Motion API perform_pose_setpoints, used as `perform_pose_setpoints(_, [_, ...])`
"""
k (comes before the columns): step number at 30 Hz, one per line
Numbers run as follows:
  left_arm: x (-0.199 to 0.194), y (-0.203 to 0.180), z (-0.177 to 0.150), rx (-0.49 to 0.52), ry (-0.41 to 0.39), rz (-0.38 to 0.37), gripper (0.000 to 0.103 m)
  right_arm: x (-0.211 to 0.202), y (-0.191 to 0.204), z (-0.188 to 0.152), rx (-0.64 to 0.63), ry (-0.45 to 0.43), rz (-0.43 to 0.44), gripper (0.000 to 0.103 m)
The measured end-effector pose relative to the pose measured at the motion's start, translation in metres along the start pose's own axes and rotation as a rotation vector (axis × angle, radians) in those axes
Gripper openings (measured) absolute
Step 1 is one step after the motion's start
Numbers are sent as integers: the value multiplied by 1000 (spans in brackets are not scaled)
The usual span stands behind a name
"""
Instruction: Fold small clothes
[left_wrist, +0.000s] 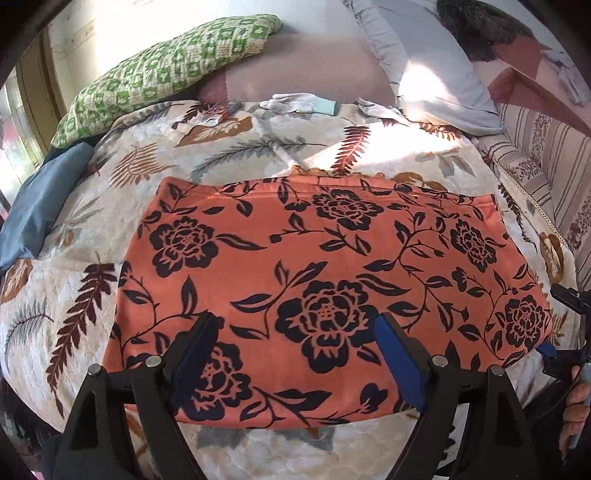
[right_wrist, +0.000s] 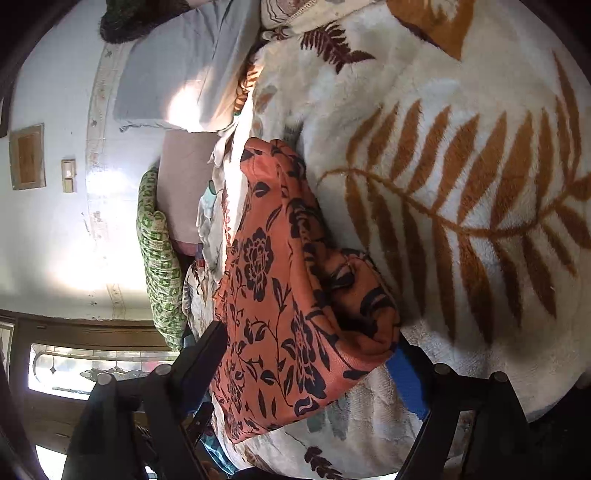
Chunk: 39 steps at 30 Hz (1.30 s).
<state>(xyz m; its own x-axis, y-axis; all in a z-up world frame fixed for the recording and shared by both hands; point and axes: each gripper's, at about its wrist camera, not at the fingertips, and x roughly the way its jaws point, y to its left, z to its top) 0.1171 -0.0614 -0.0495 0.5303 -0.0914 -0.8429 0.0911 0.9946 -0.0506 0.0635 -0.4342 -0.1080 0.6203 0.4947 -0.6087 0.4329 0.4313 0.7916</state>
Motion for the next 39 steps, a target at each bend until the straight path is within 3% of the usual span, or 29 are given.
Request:
perform_pose_setpoints(2, [12,-12,1,33,2,15,87,6,-2,0,-11,11,-23,86])
perform_pose_setpoints(5, [55,-28,-7,144,115,112,87,12,-9,1,16,12,-30,86])
perform_pose_setpoints(6, [61,-30,-11,164,110,121,90,12,-7,2,1,15,-41,86])
perform_pose_setpoints(11, [43,-19,-5,122,63,55,90,14,7,1,-36,24,-102,86])
perform_pose_setpoints(15, [29,-16,1,116,0,49,90,9,11,-4,-35,3,-100,86])
perform_pose_setpoints(18, [57,-20,-6,134,124,97,91,13,5,-5,-33,17,-100,86])
perform_pose_setpoints(22, [58,-25,-10,138,99,146,96,13,-1,-2,-30,26,-68,86])
perform_pose_setpoints(33, [53,-18,-2,60,141,134,99,9,-6,-3,-61,38,-22,86])
perform_pose_setpoints(36, [30,-19,5,48,55,102,99,8,-8,-4,-56,36,-9,86])
perform_pose_setpoints(39, [31,-24,3,103,36,158,99,8,-8,-4,-64,39,-10,86])
